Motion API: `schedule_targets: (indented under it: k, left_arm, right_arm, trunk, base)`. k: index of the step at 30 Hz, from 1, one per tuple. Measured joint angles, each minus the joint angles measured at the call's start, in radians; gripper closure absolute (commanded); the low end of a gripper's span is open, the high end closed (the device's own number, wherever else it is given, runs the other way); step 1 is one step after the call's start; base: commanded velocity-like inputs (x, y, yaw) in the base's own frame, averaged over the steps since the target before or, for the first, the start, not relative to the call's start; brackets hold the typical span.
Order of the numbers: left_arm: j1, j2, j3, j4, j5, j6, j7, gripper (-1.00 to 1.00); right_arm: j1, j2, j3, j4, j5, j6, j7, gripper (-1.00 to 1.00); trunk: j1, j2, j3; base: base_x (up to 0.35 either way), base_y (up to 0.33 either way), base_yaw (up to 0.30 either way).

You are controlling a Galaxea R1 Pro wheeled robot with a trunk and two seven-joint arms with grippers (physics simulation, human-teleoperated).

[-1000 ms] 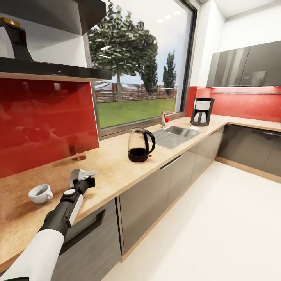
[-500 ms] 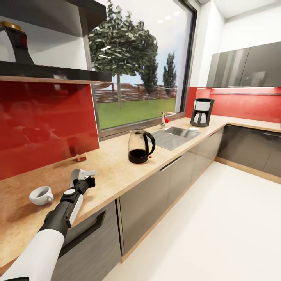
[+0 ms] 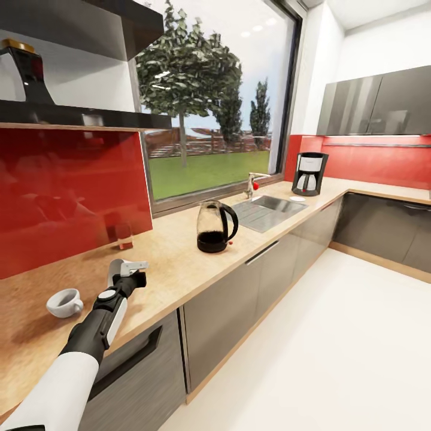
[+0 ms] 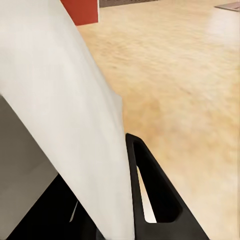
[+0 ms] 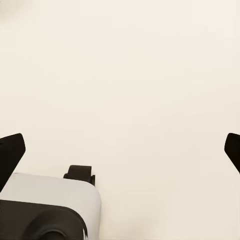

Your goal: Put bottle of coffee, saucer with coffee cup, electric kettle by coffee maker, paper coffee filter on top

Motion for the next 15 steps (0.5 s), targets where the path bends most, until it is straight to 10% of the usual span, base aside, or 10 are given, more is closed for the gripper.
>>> schedule_targets:
  k: [15]
  left_arm:
    - [0.000,0.000,0.000,-0.001,0.001,-0.001,0.000,1.00]
  right_arm:
    - [0.000,0.000,-0.001,-0.001,0.000,0.000,-0.001,-1.00]
  trunk:
    - [0.000,0.000,0.000]
  base:
    - [0.000,0.000,0.000]
